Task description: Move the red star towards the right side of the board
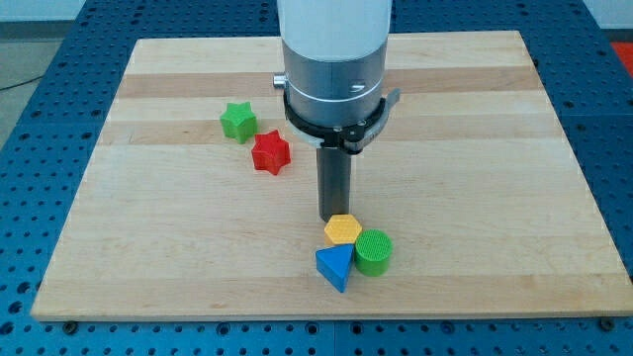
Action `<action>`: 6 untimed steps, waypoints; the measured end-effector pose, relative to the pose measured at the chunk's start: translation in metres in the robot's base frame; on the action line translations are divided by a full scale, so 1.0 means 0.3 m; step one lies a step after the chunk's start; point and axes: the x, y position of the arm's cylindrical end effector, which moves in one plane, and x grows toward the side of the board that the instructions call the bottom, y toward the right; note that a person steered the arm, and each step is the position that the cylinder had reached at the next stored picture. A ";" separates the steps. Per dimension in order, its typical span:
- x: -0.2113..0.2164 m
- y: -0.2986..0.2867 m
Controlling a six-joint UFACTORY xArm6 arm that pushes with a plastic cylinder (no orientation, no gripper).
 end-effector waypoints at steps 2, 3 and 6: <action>0.000 -0.078; 0.000 -0.106; -0.078 -0.366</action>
